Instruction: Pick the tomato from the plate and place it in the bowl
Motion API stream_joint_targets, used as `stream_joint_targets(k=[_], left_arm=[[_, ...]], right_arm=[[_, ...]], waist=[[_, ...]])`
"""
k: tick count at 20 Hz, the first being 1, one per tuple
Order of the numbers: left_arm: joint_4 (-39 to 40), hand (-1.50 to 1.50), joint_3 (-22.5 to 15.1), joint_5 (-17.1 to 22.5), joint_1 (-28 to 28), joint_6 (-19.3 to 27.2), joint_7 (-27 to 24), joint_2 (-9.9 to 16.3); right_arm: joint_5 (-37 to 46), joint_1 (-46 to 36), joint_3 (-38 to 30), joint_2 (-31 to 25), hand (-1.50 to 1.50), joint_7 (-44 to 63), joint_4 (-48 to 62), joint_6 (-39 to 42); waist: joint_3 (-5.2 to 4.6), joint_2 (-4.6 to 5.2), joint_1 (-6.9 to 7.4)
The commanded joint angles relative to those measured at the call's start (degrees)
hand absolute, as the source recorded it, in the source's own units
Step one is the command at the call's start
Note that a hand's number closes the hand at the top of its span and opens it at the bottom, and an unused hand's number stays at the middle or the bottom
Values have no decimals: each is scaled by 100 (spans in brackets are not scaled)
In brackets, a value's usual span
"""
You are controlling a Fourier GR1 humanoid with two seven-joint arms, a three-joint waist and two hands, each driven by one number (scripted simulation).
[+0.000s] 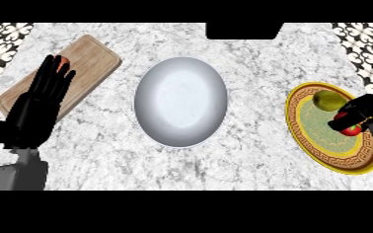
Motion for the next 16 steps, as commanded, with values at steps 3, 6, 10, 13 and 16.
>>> stream_joint_targets(k=[3,6,10,13,16], left_arm=[[68,0,-209,-19,-89,-113,43,-79],[115,0,-375,-10,-256,-222,106,-115],[175,0,-399,-134,-279,8,137,-230],[173,0,-235,-111,94,-32,-5,-154],[128,0,-176,-256,-23,261,5,-205]], right_arm=[[668,-544,1674,1400,150,-1266,-1602,414],[1016,-1063,2647,2279,150,-1650,-2352,501],[1650,-1193,3843,3441,150,-1204,-3245,129],[1801,-971,4442,3476,150,-187,-4317,-104],[2195,-867,4953,3494,150,956,-5320,-202]], waist=[[-15,-127,490],[-26,-135,899],[-5,-188,338],[2,-200,49],[12,-166,-115]])
